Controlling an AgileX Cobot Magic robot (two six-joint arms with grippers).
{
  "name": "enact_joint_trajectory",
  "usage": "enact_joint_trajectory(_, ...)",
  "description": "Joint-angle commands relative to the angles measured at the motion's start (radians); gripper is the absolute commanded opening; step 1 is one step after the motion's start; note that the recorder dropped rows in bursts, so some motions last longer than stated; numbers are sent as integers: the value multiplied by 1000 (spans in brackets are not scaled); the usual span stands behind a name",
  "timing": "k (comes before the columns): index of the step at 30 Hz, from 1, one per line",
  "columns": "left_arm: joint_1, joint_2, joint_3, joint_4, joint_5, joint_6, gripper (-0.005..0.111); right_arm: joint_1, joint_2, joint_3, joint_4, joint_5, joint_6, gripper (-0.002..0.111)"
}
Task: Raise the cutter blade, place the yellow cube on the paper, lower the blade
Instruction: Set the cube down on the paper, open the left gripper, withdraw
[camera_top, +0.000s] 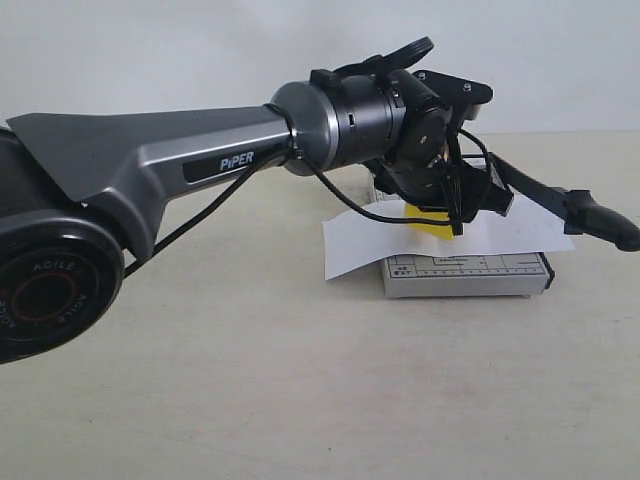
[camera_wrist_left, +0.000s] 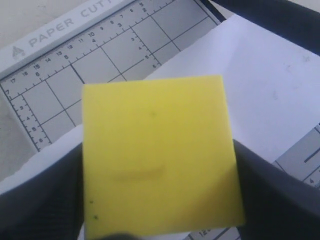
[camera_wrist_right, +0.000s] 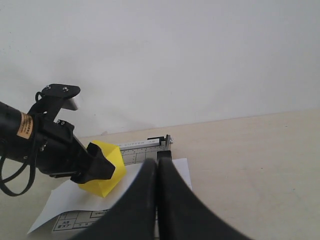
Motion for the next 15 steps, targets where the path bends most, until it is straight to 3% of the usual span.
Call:
enact_joint_trajectory(1, -1, 4, -6, 15, -21, -10, 4, 3, -6, 2, -2, -3, -4, 0)
enact_joint_trajectory(15, -1, 18, -6, 23, -29, -10, 4, 3, -6, 2, -2, -13, -4, 0)
